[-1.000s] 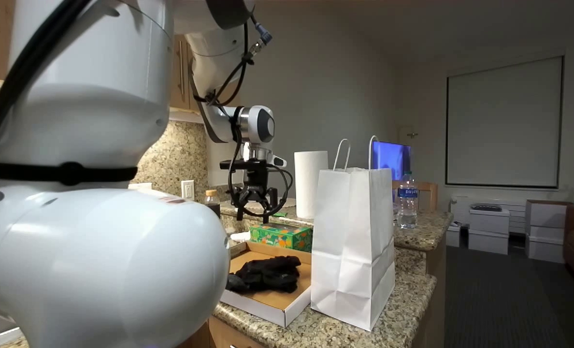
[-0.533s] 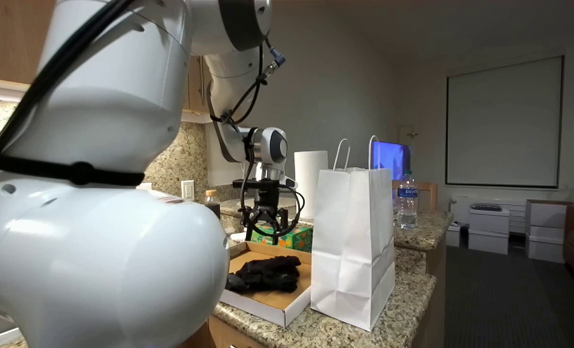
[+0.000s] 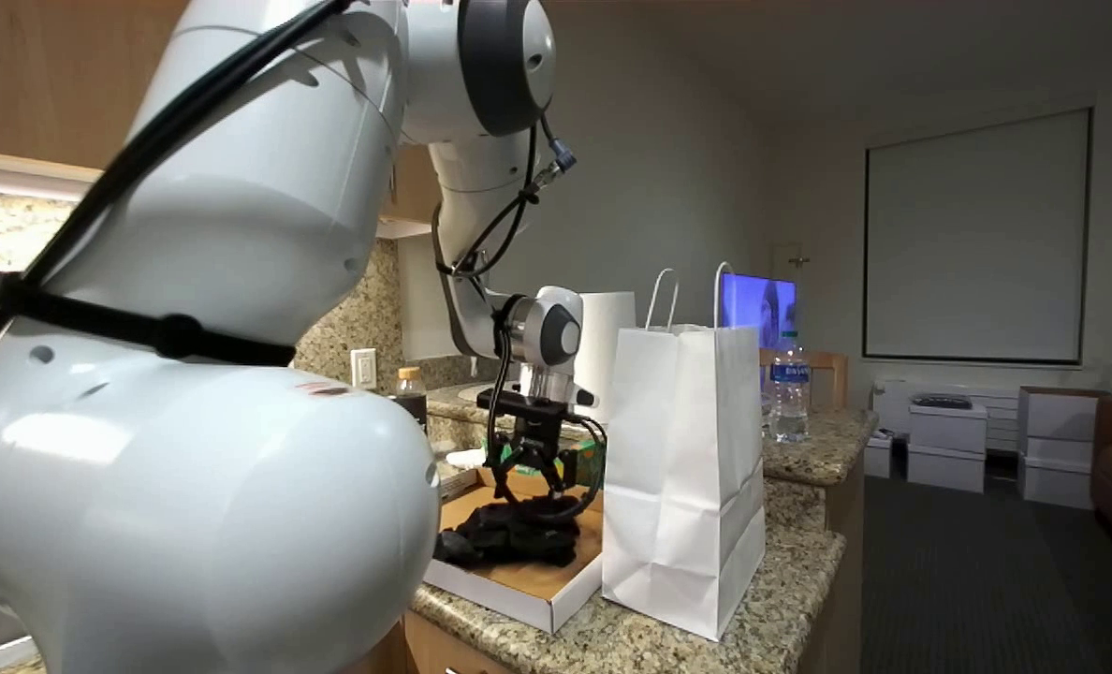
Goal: Put the socks in the bag
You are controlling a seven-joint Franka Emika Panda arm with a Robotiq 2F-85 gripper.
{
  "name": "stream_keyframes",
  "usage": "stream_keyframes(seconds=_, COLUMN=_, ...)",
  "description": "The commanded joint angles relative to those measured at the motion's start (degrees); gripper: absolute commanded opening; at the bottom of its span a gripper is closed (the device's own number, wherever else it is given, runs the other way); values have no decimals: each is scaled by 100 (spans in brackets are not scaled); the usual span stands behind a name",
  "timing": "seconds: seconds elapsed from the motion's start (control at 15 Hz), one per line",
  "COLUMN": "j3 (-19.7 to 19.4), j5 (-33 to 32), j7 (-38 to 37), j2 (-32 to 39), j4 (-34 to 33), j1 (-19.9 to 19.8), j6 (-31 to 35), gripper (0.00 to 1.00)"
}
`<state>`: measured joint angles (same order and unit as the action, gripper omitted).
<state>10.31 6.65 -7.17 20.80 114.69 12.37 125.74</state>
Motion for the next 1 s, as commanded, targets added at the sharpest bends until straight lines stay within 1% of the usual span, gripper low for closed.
stream_keyframes(seconds=0.0, j3=111, j5=264, j7=342, j2=26, j4=343, j1=-51, j6=672, gripper=100)
stream_keyframes(seconds=0.13, j3=113, j5=189, j7=243, j2=110, j4=363, j1=-3, j6=741, gripper=100)
stream_keyframes(seconds=0.2, j3=114, j5=188, j7=169, j2=175, j4=298, j1=12, j6=650, gripper=75)
stream_keyframes(seconds=0.27, j3=146, j5=238, j7=205, j2=201, j4=274, j1=0, j6=573, gripper=74)
stream_keyframes(seconds=0.53, j3=152, j5=210, j7=89, j2=192, j4=157, j1=64, j6=476, gripper=47)
stream_keyframes(seconds=0.93, j3=191, j5=254, j7=94, j2=231, j4=-243, j1=75, j6=-52, gripper=9)
